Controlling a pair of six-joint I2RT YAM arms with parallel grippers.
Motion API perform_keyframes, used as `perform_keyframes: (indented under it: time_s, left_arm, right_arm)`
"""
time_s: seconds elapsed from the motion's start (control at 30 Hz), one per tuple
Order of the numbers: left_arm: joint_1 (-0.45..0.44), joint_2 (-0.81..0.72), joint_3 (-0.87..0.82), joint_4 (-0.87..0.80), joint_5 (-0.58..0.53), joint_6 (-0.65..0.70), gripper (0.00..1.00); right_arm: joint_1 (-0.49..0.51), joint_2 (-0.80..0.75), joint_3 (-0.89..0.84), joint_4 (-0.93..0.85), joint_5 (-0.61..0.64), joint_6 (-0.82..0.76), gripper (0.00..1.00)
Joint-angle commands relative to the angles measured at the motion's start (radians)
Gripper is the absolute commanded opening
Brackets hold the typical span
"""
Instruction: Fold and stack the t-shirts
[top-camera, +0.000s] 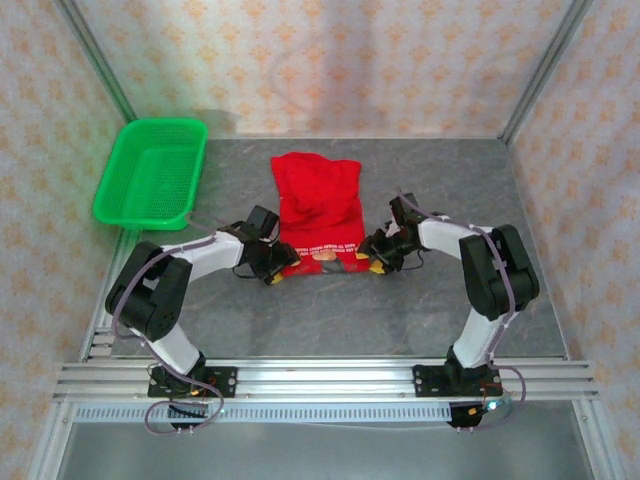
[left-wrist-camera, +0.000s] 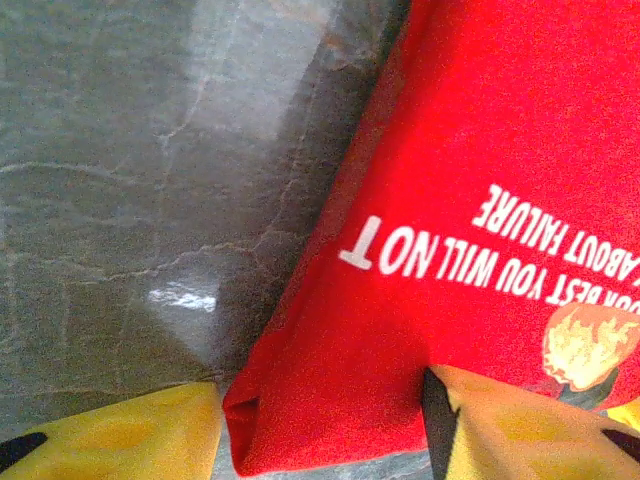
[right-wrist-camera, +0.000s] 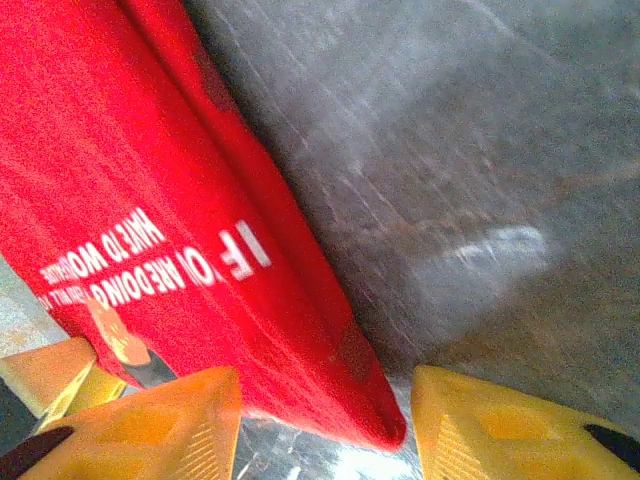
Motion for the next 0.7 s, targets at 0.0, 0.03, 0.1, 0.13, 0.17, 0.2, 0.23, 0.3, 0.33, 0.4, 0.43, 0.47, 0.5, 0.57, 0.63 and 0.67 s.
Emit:
perform_keyframes:
  time_s: [0.0,0.03,0.1,0.13,0.17,0.2,0.23,0.3,0.33,0.4,0.43,0.47,0.5,0.57,0.63,0.67]
  left_arm:
    - [-0.017,0.051,0.062,0.057,-0.007,0.000,0.53]
    - [-0.019,0.063,0.071,0.054,-0.011,0.002,0.51]
    - [-0.022,0.092,0.090,0.065,-0.011,0.003,0.40]
    - [-0.023,0.101,0.099,0.064,-0.012,0.005,0.33]
    - [-0.024,0.104,0.114,0.059,-0.020,0.011,0.27]
    - [-0.025,0.100,0.128,0.046,-0.028,0.022,0.21]
    - [-0.027,0.093,0.138,0.020,-0.035,0.035,0.16]
    - [-0.028,0.052,0.172,-0.070,-0.055,0.079,0.05]
    - [-0.030,0.021,0.184,-0.117,-0.074,0.105,0.02]
    - [-0.037,-0.077,0.196,-0.206,-0.118,0.142,0.00]
    - [-0.037,-0.121,0.196,-0.236,-0.131,0.147,0.00]
    - [-0.037,-0.174,0.201,-0.270,-0.144,0.148,0.00]
    - [-0.038,-0.223,0.206,-0.295,-0.152,0.146,0.00]
    - [-0.046,-0.303,0.219,-0.336,-0.168,0.138,0.00]
    - [-0.055,-0.359,0.222,-0.354,-0.161,0.122,0.00]
    - [-0.061,-0.381,0.215,-0.356,-0.151,0.110,0.00]
  right_arm:
    - [0.007,0.053,0.045,0.040,0.037,0.015,0.44]
    - [0.008,0.062,0.050,0.046,0.039,0.018,0.41]
    - [0.010,0.085,0.066,0.048,0.040,0.026,0.28]
    - [0.012,0.093,0.072,0.041,0.043,0.029,0.21]
    - [0.013,0.093,0.077,0.036,0.050,0.035,0.14]
    - [0.013,0.089,0.077,0.036,0.053,0.040,0.08]
    - [0.015,0.079,0.076,0.036,0.055,0.045,0.03]
    - [0.014,0.040,0.075,0.011,0.065,0.053,0.00]
    - [0.015,0.007,0.075,-0.010,0.075,0.054,0.00]
    - [0.014,-0.079,0.072,-0.064,0.091,0.057,0.00]
    - [0.015,-0.119,0.069,-0.087,0.094,0.062,0.00]
    - [0.015,-0.164,0.065,-0.105,0.093,0.076,0.00]
    - [0.019,-0.215,0.061,-0.118,0.094,0.093,0.00]
    - [0.027,-0.299,0.055,-0.136,0.093,0.126,0.00]
    - [0.035,-0.367,0.047,-0.158,0.092,0.149,0.00]
    - [0.040,-0.395,0.038,-0.166,0.091,0.160,0.00]
